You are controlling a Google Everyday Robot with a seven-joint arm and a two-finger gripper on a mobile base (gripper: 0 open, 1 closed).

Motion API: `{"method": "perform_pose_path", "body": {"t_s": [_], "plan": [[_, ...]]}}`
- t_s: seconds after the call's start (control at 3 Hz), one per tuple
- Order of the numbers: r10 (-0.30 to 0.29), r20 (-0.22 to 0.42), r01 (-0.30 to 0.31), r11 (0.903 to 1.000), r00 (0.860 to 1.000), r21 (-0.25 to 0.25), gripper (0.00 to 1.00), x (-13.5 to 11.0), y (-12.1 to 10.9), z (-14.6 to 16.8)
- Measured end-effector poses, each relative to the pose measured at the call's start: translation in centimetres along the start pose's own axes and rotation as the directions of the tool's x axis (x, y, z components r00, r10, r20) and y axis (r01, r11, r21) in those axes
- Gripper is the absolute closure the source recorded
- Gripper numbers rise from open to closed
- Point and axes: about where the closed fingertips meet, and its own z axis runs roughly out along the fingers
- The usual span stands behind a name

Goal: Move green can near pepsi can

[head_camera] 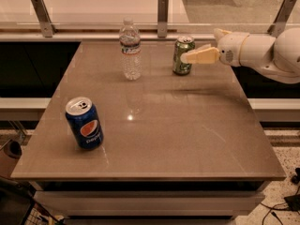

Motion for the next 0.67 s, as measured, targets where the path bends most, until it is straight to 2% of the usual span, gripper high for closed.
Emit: {"method": "perform_pose_path", "body": {"t_s": [0.67], "plan": [[0.045,0.038,-0.044,0.9988,0.998,-0.021,0.00,1.2,0.1,3.5]]}}
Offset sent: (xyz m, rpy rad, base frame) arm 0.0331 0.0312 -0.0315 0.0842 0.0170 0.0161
